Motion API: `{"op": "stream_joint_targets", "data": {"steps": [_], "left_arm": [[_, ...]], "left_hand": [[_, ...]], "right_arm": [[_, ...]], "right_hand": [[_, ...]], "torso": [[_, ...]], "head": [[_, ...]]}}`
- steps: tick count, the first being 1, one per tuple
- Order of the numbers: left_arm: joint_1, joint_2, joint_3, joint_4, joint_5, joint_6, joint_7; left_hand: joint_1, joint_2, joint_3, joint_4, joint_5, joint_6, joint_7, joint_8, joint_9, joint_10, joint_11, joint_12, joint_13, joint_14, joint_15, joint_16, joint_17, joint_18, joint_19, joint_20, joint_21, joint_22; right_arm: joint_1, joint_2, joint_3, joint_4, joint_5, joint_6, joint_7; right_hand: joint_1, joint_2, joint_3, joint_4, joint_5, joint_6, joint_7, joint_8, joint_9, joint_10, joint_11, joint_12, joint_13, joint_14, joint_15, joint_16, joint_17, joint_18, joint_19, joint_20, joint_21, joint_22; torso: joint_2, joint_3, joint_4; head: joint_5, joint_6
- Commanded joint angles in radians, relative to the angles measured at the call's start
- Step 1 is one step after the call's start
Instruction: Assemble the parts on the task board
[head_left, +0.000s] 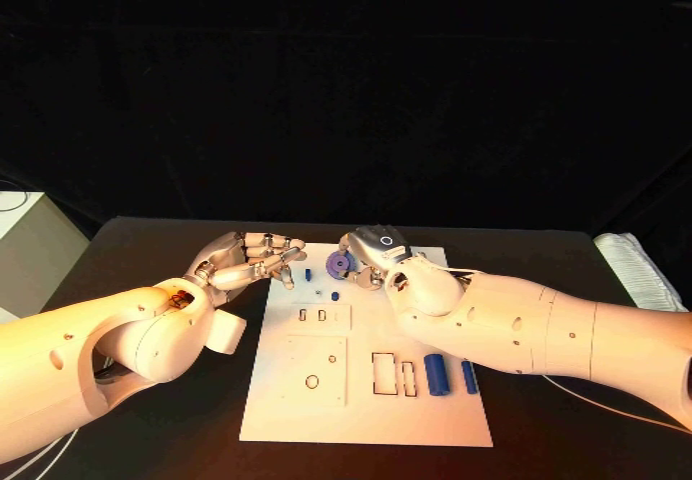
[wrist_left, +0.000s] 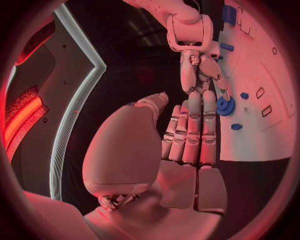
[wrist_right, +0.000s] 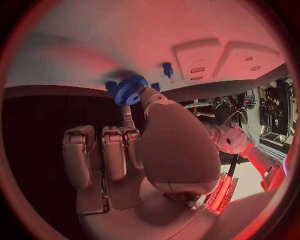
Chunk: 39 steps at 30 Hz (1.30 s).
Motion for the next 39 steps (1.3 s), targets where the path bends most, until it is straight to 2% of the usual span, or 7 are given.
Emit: {"op": "stream_joint_targets", "data": {"steps": [1, 17, 26, 31, 32, 36, 39], "left_arm": [[0.001, 0.002, 0.001, 0.002, -0.005, 0.017, 0.003], [0.001, 0.004, 0.001, 0.001, -0.005, 0.018, 0.001], [0.001, 0.005, 0.001, 0.001, -0.005, 0.019, -0.001], [0.001, 0.004, 0.001, 0.001, -0.005, 0.019, -0.003], [0.001, 0.004, 0.001, 0.001, -0.005, 0.019, -0.003], [0.001, 0.004, 0.001, 0.000, -0.006, 0.019, -0.005], [0.001, 0.004, 0.001, -0.001, -0.014, 0.018, -0.007]], "left_hand": [[0.006, 0.002, 0.007, 0.001, -0.004, 0.001, 0.007, -0.005, 0.002, 0.001, 0.004, -0.001, 0.001, -0.005, 0.000, 0.004, 0.001, 0.013, -0.010, 0.000, 0.007, 0.001], [0.006, 0.002, 0.007, 0.001, -0.004, 0.001, 0.007, -0.005, 0.002, 0.001, 0.004, -0.001, 0.001, -0.005, 0.000, 0.004, 0.001, 0.013, -0.010, 0.000, 0.007, 0.001], [0.007, 0.002, 0.010, 0.000, -0.004, 0.001, 0.007, -0.005, 0.003, 0.002, 0.004, -0.002, 0.001, -0.007, 0.000, 0.006, 0.001, 0.013, -0.013, 0.000, 0.012, 0.004], [0.006, 0.001, 0.010, 0.000, -0.004, 0.000, 0.007, -0.005, 0.003, 0.001, 0.004, -0.002, 0.001, -0.007, 0.000, 0.007, 0.001, 0.013, -0.014, 0.000, 0.012, 0.005], [0.006, 0.001, 0.010, 0.000, -0.004, 0.000, 0.007, -0.005, 0.003, 0.001, 0.004, -0.002, 0.001, -0.007, 0.000, 0.007, 0.001, 0.013, -0.014, 0.000, 0.012, 0.005], [0.005, 0.001, 0.010, 0.000, -0.004, 0.000, 0.008, -0.005, 0.003, 0.001, 0.005, -0.002, 0.001, -0.007, 0.000, 0.007, 0.000, 0.013, -0.014, 0.000, 0.013, 0.005], [0.004, 0.001, 0.010, 0.001, -0.004, -0.001, 0.009, -0.006, 0.003, 0.001, 0.005, -0.002, 0.001, -0.007, 0.001, 0.007, 0.000, 0.013, -0.015, 0.000, 0.014, 0.006]], "right_arm": [[-0.003, 0.008, 0.000, -0.011, -0.016, 0.022, 0.001], [-0.015, 0.038, -0.003, -0.068, 0.002, 0.037, 0.016], [-0.016, 0.048, -0.003, -0.085, 0.027, 0.045, 0.021], [-0.016, 0.048, -0.003, -0.088, 0.070, 0.063, 0.047], [-0.016, 0.048, -0.003, -0.088, 0.078, 0.067, 0.055], [-0.016, 0.045, -0.003, -0.086, 0.107, 0.082, 0.085], [-0.016, 0.043, -0.003, -0.085, 0.114, 0.087, 0.093]], "right_hand": [[0.002, -0.007, 0.004, -0.001, 0.003, 0.004, 0.000, 0.001, 0.000, 0.105, -0.006, 0.002, 0.263, 0.104, -0.008, 0.004, 0.263, -0.014, 0.103, -0.008, 0.002, 0.263], [-0.001, -0.008, 0.006, 0.001, 0.003, 0.003, 0.001, 0.000, 0.000, 0.105, -0.006, 0.002, 0.263, 0.104, -0.008, 0.004, 0.263, -0.014, 0.103, -0.008, 0.002, 0.263], [-0.026, -0.019, 0.012, 0.007, 0.002, -0.022, 0.011, -0.020, -0.010, 0.105, 0.002, 0.002, 0.263, 0.104, -0.003, 0.004, 0.263, -0.014, 0.103, -0.006, 0.002, 0.263], [-0.121, -0.020, -0.018, 0.012, 0.001, -0.084, 0.033, -0.063, -0.028, 0.092, 0.021, -0.009, 0.250, 0.104, 0.020, 0.004, 0.263, -0.014, 0.103, 0.015, 0.002, 0.263], [-0.164, -0.010, -0.031, 0.013, 0.001, -0.086, 0.035, -0.066, -0.030, 0.089, 0.024, -0.012, 0.247, 0.104, 0.022, 0.004, 0.263, -0.014, 0.103, 0.018, 0.002, 0.263], [-0.226, 0.004, -0.050, 0.014, 0.003, -0.077, 0.033, -0.065, -0.029, 0.091, 0.024, -0.010, 0.249, 0.104, 0.023, 0.004, 0.263, -0.014, 0.103, 0.021, 0.002, 0.263], [-0.240, 0.010, -0.052, 0.014, 0.003, -0.075, 0.033, -0.064, -0.029, 0.092, 0.023, -0.009, 0.250, 0.104, 0.023, 0.004, 0.263, -0.014, 0.103, 0.021, 0.002, 0.263]], "torso": [[0.000, 0.0002, -0.0009], [0.000, 0.0007, -0.0016], [0.000, 0.0010, -0.0024], [0.000, 0.0010, -0.0015], [0.000, 0.0013, -0.0019], [0.001, 0.0016, -0.0026], [0.001, 0.0017, -0.0026]], "head": [[0.002, 0.000], [0.009, -0.004], [0.008, -0.002], [0.007, -0.002], [0.008, -0.002], [0.008, -0.003], [0.009, -0.003]]}}
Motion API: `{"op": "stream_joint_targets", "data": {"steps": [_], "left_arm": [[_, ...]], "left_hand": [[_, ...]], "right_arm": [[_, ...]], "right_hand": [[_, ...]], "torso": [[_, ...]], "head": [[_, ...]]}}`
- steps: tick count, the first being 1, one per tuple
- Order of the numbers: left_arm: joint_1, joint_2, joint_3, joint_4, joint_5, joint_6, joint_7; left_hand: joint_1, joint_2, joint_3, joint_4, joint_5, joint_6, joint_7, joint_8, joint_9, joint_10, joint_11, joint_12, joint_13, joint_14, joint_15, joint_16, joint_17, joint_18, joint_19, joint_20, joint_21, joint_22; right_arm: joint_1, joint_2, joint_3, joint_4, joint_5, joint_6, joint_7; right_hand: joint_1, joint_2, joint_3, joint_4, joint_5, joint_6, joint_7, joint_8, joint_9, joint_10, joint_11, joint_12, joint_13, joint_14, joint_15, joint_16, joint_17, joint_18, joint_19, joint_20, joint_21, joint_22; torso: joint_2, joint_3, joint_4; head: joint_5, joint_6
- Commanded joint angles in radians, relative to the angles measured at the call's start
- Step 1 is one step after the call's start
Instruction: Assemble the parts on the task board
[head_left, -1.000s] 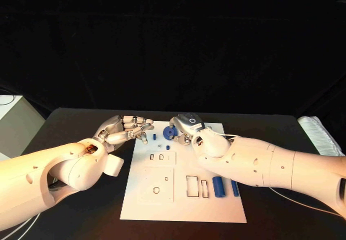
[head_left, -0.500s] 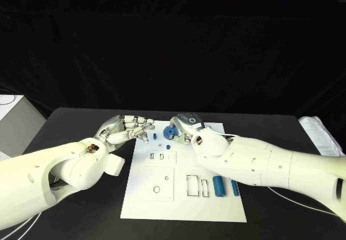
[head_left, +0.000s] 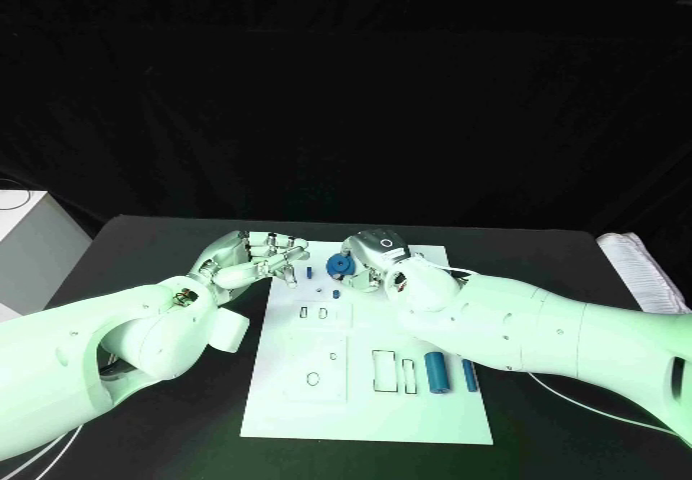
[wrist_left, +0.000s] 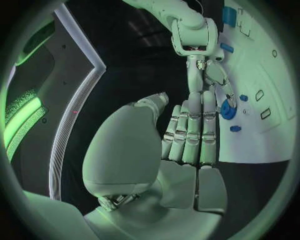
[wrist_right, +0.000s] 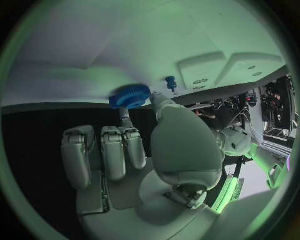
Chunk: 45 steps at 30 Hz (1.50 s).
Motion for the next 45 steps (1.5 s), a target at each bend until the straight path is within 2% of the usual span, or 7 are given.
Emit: {"op": "stream_joint_targets", "data": {"steps": [1, 21, 28, 35, 38, 42, 45], "left_arm": [[0.001, 0.002, 0.001, 0.000, -0.015, 0.016, -0.001], [0.001, 0.003, 0.001, -0.005, -0.028, 0.018, -0.010], [0.001, 0.001, 0.001, -0.007, -0.029, 0.020, -0.012], [0.001, -0.003, 0.001, -0.008, -0.030, 0.017, -0.012], [0.001, -0.004, 0.001, -0.008, -0.030, 0.017, -0.012], [0.001, -0.004, 0.001, -0.010, -0.030, 0.016, -0.012], [0.001, -0.004, 0.001, -0.013, -0.030, 0.017, -0.011]], "left_hand": [[0.004, 0.001, 0.004, 0.001, -0.004, -0.001, 0.009, -0.006, 0.001, 0.001, 0.005, -0.002, 0.001, -0.007, 0.001, 0.003, 0.000, 0.013, -0.008, 0.000, 0.006, 0.001], [0.002, 0.001, 0.005, 0.002, -0.004, -0.006, 0.012, -0.009, 0.001, -0.003, 0.007, -0.004, 0.001, -0.009, 0.002, 0.005, 0.000, 0.012, -0.011, 0.001, 0.009, 0.004], [0.002, 0.000, 0.006, 0.001, -0.004, -0.008, 0.013, -0.010, 0.001, -0.005, 0.008, -0.004, 0.000, -0.009, 0.003, 0.006, -0.001, 0.012, -0.012, 0.002, 0.011, 0.005], [0.002, 0.000, 0.006, 0.001, -0.004, -0.008, 0.013, -0.010, 0.001, -0.005, 0.008, -0.004, 0.000, -0.010, 0.003, 0.006, -0.001, 0.012, -0.012, 0.002, 0.011, 0.005], [0.002, 0.000, 0.006, 0.001, -0.004, -0.008, 0.013, -0.010, 0.001, -0.005, 0.008, -0.004, 0.000, -0.010, 0.003, 0.006, -0.001, 0.012, -0.012, 0.002, 0.011, 0.005], [0.002, 0.000, 0.006, 0.001, -0.004, -0.008, 0.013, -0.010, 0.001, -0.005, 0.008, -0.004, 0.000, -0.010, 0.003, 0.006, -0.001, 0.012, -0.012, 0.002, 0.011, 0.005], [0.002, 0.000, 0.006, 0.001, -0.004, -0.008, 0.013, -0.010, 0.001, -0.005, 0.008, -0.004, 0.000, -0.010, 0.003, 0.006, -0.001, 0.012, -0.012, 0.002, 0.011, 0.005]], "right_arm": [[-0.003, -0.002, -0.002, 0.003, 0.046, 0.049, 0.048], [-0.003, -0.028, -0.002, 0.019, 0.070, 0.075, 0.028], [-0.004, -0.048, -0.002, 0.038, 0.073, 0.028, 0.031], [0.000, -0.088, 0.002, 0.084, 0.078, -0.064, 0.045], [0.003, -0.107, 0.005, 0.104, 0.090, -0.087, 0.057], [0.011, -0.146, 0.011, 0.148, 0.140, -0.105, 0.085], [0.025, -0.192, 0.016, 0.192, 0.244, -0.095, 0.156]], "right_hand": [[-0.017, 0.007, -0.005, 0.000, 0.003, 0.006, 0.000, 0.001, 0.002, 0.091, 0.007, -0.002, 0.251, 0.104, 0.005, 0.004, 0.263, -0.014, 0.105, 0.004, 0.002, 0.263], [-0.058, 0.033, 0.005, -0.001, 0.002, 0.019, -0.005, 0.006, 0.003, 0.103, 0.003, 0.009, 0.263, 0.104, 0.002, 0.004, 0.263, -0.014, 0.105, 0.002, 0.002, 0.263], [-0.063, 0.038, 0.009, -0.002, 0.002, 0.026, -0.008, 0.010, 0.005, 0.103, 0.001, 0.009, 0.263, 0.104, 0.000, 0.004, 0.263, -0.014, 0.105, 0.001, 0.002, 0.263], [-0.059, 0.038, 0.015, -0.006, 0.003, 0.029, -0.009, 0.011, 0.005, 0.103, -0.001, 0.009, 0.263, 0.104, -0.001, 0.004, 0.263, -0.014, 0.105, -0.001, 0.002, 0.263], [-0.054, 0.037, 0.018, -0.008, 0.003, 0.029, -0.010, 0.012, 0.005, 0.103, -0.001, 0.009, 0.263, 0.104, -0.002, 0.004, 0.263, -0.014, 0.105, -0.001, 0.002, 0.263], [-0.041, 0.032, 0.027, -0.013, 0.003, 0.030, -0.011, 0.012, 0.005, 0.103, -0.002, 0.009, 0.263, 0.104, -0.003, 0.004, 0.263, -0.014, 0.105, -0.003, 0.002, 0.263], [-0.017, 0.017, 0.037, -0.022, 0.002, 0.021, -0.008, 0.006, 0.003, 0.103, -0.001, 0.009, 0.263, 0.104, -0.003, 0.004, 0.263, -0.014, 0.105, -0.003, 0.002, 0.263]], "torso": [[0.000, 0.0004, -0.0004], [0.000, 0.0010, 0.0006], [0.000, 0.0019, -0.0023], [-0.001, 0.0016, -0.0040], [-0.001, 0.0029, -0.0077], [-0.002, 0.0070, -0.0138], [-0.002, 0.0098, -0.0181]], "head": [[0.001, -0.001], [0.000, 0.000], [0.000, 0.005], [-0.002, 0.011], [-0.003, 0.015], [-0.001, 0.016], [0.000, 0.019]]}}
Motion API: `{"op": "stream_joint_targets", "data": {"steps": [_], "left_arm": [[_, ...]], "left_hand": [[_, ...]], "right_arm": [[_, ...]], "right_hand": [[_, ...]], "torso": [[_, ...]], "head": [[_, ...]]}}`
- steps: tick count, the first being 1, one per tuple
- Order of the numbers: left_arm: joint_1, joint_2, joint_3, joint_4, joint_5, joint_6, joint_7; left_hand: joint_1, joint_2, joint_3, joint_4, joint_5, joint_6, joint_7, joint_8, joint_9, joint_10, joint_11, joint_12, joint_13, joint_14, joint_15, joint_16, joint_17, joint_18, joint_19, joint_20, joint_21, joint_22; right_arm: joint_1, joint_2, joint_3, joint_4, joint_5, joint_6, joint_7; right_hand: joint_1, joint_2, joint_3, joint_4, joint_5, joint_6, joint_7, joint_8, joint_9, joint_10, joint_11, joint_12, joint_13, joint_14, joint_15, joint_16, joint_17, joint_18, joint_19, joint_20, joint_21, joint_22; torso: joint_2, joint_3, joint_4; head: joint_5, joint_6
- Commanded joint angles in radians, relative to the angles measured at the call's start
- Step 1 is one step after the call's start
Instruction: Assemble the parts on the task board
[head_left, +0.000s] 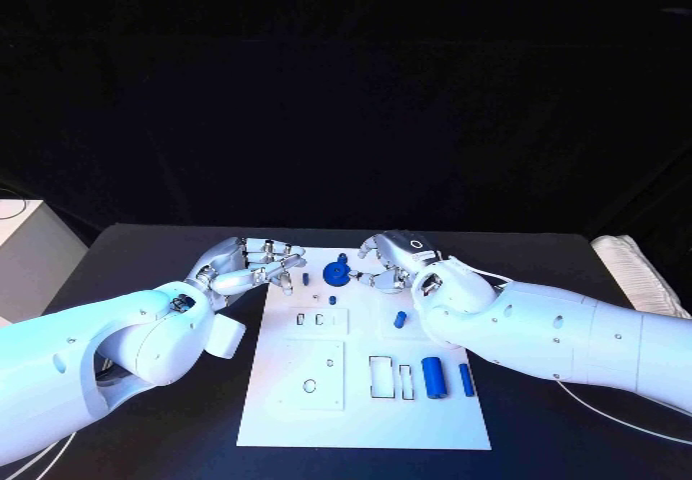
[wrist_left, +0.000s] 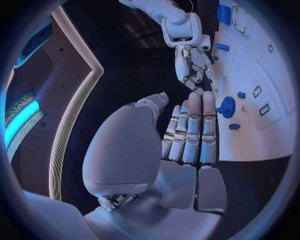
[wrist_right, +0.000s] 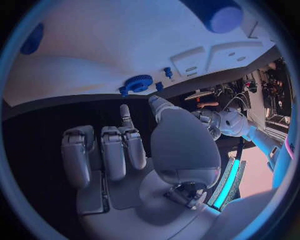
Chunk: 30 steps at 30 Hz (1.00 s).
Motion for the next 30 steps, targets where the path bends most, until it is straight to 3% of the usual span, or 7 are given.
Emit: {"op": "stream_joint_targets", "data": {"steps": [1, 6, 12, 14, 15, 16, 30], "left_arm": [[0.001, 0.002, 0.001, -0.001, -0.004, 0.016, 0.005], [0.001, 0.002, 0.001, -0.007, -0.004, 0.017, 0.010], [0.001, 0.004, 0.001, -0.018, -0.004, 0.019, 0.013], [0.001, 0.005, 0.001, -0.021, -0.004, 0.021, 0.014], [0.001, 0.006, 0.001, -0.025, -0.004, 0.023, 0.015], [0.001, 0.006, 0.001, -0.027, -0.004, 0.023, 0.016], [-0.001, 0.018, 0.001, -0.047, -0.004, 0.033, 0.020]], "left_hand": [[0.002, 0.000, 0.006, 0.001, -0.004, -0.001, 0.006, -0.006, 0.001, -0.001, 0.004, -0.004, 0.000, -0.006, -0.001, 0.006, -0.001, 0.012, -0.005, 0.002, 0.004, 0.001], [0.002, -0.001, 0.006, 0.001, -0.004, -0.002, 0.006, -0.007, 0.001, -0.003, 0.005, -0.004, 0.000, -0.007, 0.000, 0.006, -0.001, 0.012, -0.007, 0.002, 0.005, 0.002], [0.002, -0.001, 0.007, 0.000, -0.004, -0.002, 0.005, -0.007, 0.001, -0.003, 0.005, -0.004, 0.000, -0.010, 0.001, 0.005, -0.002, 0.012, -0.009, 0.003, 0.006, 0.003], [0.002, -0.001, 0.007, 0.000, -0.004, -0.002, 0.005, -0.007, 0.001, -0.003, 0.005, -0.004, 0.000, -0.010, 0.001, 0.005, -0.002, 0.012, -0.009, 0.003, 0.006, 0.003], [0.002, -0.002, 0.007, 0.000, -0.004, -0.002, 0.005, -0.007, 0.002, -0.003, 0.005, -0.004, 0.000, -0.011, 0.001, 0.005, -0.002, 0.012, -0.010, 0.003, 0.006, 0.003], [0.003, -0.002, 0.007, 0.000, -0.004, -0.002, 0.005, -0.007, 0.002, -0.003, 0.005, -0.004, 0.000, -0.013, 0.001, 0.005, -0.003, 0.012, -0.011, 0.003, 0.006, 0.003], [0.003, -0.002, 0.008, -0.001, -0.004, -0.002, 0.004, -0.007, 0.002, -0.002, 0.004, -0.003, 0.000, -0.014, 0.001, 0.004, -0.003, 0.012, -0.012, 0.003, 0.006, 0.003]], "right_arm": [[0.016, -0.042, 0.003, 0.041, 0.170, -0.024, 0.129], [0.051, -0.152, 0.007, 0.121, 0.418, 0.054, 0.282], [0.073, -0.268, 0.007, 0.156, 0.530, 0.165, 0.350], [0.074, -0.290, 0.007, 0.149, 0.528, 0.184, 0.360], [0.073, -0.304, 0.006, 0.138, 0.522, 0.194, 0.368], [0.073, -0.311, 0.005, 0.130, 0.518, 0.200, 0.372], [0.042, -0.312, -0.002, -0.015, 0.440, 0.211, 0.375]], "right_hand": [[0.021, -0.011, 0.006, -0.004, 0.002, -0.005, 0.006, -0.007, -0.003, 0.103, 0.000, 0.002, 0.263, 0.104, -0.002, 0.004, 0.263, -0.015, 0.105, -0.003, 0.002, 0.263], [0.129, -0.053, -0.011, -0.038, 0.002, -0.013, 0.013, -0.013, -0.006, 0.084, 0.007, -0.015, 0.245, 0.104, 0.003, 0.004, 0.263, -0.015, 0.105, 0.002, 0.002, 0.263], [0.220, -0.058, 0.007, -0.080, 0.002, -0.012, 0.015, -0.016, -0.008, 0.077, 0.008, -0.022, 0.239, 0.104, 0.003, 0.004, 0.263, -0.015, 0.105, 0.003, 0.002, 0.263], [0.228, -0.058, 0.009, -0.084, 0.002, -0.011, 0.015, -0.016, -0.008, 0.076, 0.008, -0.023, 0.238, 0.104, 0.003, 0.004, 0.263, -0.015, 0.105, 0.003, 0.002, 0.263], [0.232, -0.059, 0.002, -0.084, -0.088, -0.009, 0.014, -0.015, -0.008, 0.074, 0.007, -0.025, 0.237, 0.104, 0.003, 0.004, 0.263, -0.015, 0.105, 0.003, 0.002, 0.263], [0.231, -0.062, -0.003, -0.083, -0.095, -0.011, 0.014, -0.016, -0.008, 0.071, 0.008, -0.028, 0.233, 0.104, 0.003, 0.004, 0.263, -0.015, 0.105, 0.003, 0.002, 0.263], [0.250, -0.056, -0.003, -0.090, -0.105, -0.014, 0.011, -0.019, -0.010, 0.061, 0.006, -0.038, 0.224, 0.104, 0.000, 0.004, 0.263, -0.015, 0.105, 0.001, 0.002, 0.263]], "torso": [[-0.001, 0.0052, -0.0076], [-0.002, 0.0101, -0.0173], [-0.006, 0.0156, -0.0301], [-0.006, 0.0177, -0.0330], [-0.006, 0.0205, -0.0358], [-0.006, 0.0212, -0.0370], [-0.007, 0.0310, -0.0422]], "head": [[0.001, 0.004], [0.000, 0.006], [-0.003, 0.005], [-0.004, 0.005], [-0.003, 0.006], [-0.006, 0.006], [-0.018, 0.002]]}}
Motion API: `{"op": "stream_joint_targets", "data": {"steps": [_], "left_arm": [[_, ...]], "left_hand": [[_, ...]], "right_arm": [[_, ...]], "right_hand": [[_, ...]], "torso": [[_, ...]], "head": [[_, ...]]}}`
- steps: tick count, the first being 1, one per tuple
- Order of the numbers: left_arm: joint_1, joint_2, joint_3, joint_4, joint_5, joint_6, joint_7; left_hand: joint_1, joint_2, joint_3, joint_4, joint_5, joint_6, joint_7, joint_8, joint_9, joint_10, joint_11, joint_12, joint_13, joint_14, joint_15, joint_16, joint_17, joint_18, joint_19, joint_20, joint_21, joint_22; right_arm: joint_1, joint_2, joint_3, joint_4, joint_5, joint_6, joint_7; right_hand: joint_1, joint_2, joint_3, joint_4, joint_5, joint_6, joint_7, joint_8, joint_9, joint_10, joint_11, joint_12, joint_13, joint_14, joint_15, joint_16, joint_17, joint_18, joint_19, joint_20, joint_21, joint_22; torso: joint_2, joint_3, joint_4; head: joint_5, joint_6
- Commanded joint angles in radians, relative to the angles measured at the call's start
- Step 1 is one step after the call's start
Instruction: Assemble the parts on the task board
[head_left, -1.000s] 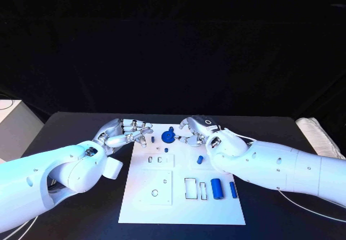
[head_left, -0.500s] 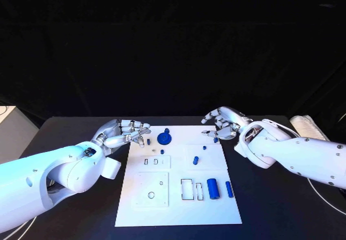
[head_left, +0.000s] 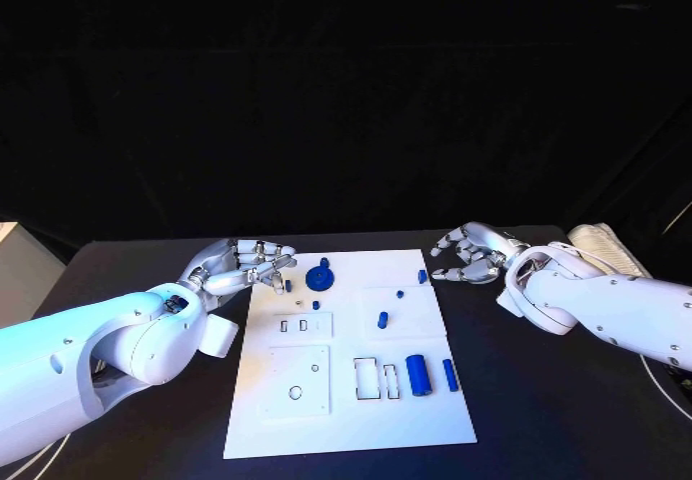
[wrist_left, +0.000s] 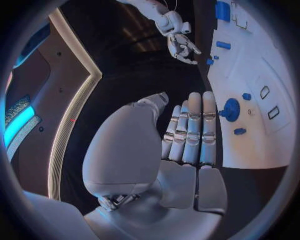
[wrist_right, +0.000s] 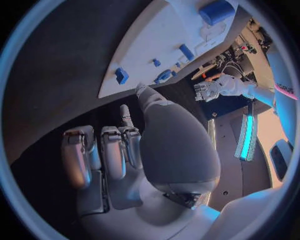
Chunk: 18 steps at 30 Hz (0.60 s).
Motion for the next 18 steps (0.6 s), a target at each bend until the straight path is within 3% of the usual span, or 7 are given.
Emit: {"op": "stream_joint_targets", "data": {"steps": [1, 4, 13, 18], "left_arm": [[0.000, 0.004, 0.001, -0.001, -0.003, 0.024, 0.015], [-0.001, 0.005, 0.001, -0.002, -0.003, 0.025, 0.015], [-0.002, 0.007, 0.001, -0.005, -0.003, 0.027, 0.014], [-0.002, 0.007, 0.001, -0.007, -0.003, 0.029, 0.011]], "left_hand": [[0.004, -0.002, 0.008, -0.002, -0.004, -0.001, 0.004, -0.003, 0.002, -0.002, 0.004, -0.003, 0.001, -0.008, 0.001, 0.005, -0.001, 0.012, -0.010, 0.000, 0.007, 0.002], [0.004, -0.002, 0.008, -0.002, -0.004, -0.001, 0.004, -0.003, 0.002, -0.002, 0.004, -0.003, 0.001, -0.008, 0.001, 0.005, -0.001, 0.012, -0.010, 0.000, 0.007, 0.002], [0.004, -0.002, 0.008, -0.002, -0.004, -0.001, 0.004, -0.003, 0.002, -0.002, 0.004, -0.003, 0.001, -0.008, 0.001, 0.005, -0.001, 0.012, -0.010, 0.000, 0.007, 0.002], [0.003, -0.001, 0.009, -0.001, -0.004, -0.001, 0.004, -0.003, 0.002, -0.002, 0.005, -0.003, 0.001, -0.009, 0.001, 0.005, -0.002, 0.012, -0.012, 0.000, 0.008, 0.002]], "right_arm": [[-0.007, 0.016, -0.001, -0.030, -0.036, 0.028, 0.014], [-0.015, 0.028, -0.002, -0.049, -0.059, 0.028, -0.009], [-0.035, 0.065, -0.002, -0.097, -0.088, 0.017, -0.049], [-0.043, 0.079, -0.002, -0.111, -0.094, 0.016, -0.055]], "right_hand": [[0.011, 0.004, -0.001, -0.002, -0.007, -0.003, 0.000, -0.007, -0.002, 0.061, 0.006, -0.004, 0.223, 0.104, 0.000, 0.004, 0.263, -0.015, 0.105, 0.001, 0.002, 0.263], [0.012, 0.009, 0.000, -0.001, -0.010, -0.003, 0.000, -0.007, -0.002, 0.066, 0.006, 0.001, 0.228, 0.104, 0.000, 0.004, 0.263, -0.015, 0.105, 0.001, 0.002, 0.263], [0.021, 0.025, 0.012, -0.001, -0.014, 0.005, -0.001, -0.005, -0.002, 0.080, 0.005, 0.014, 0.241, 0.104, -0.001, 0.004, 0.263, -0.015, 0.105, 0.000, 0.002, 0.263], [0.020, 0.032, 0.017, 0.001, -0.014, 0.009, -0.001, -0.004, -0.002, 0.083, 0.005, 0.017, 0.244, 0.104, -0.001, 0.004, 0.263, -0.015, 0.105, 0.000, 0.002, 0.263]], "torso": [[0.000, -0.0019, 0.0025], [0.001, -0.0043, 0.0043], [0.006, -0.0002, 0.0077], [0.003, -0.0015, 0.0055]], "head": [[-0.003, -0.005], [0.000, -0.007], [0.000, -0.011], [0.005, -0.017]]}}
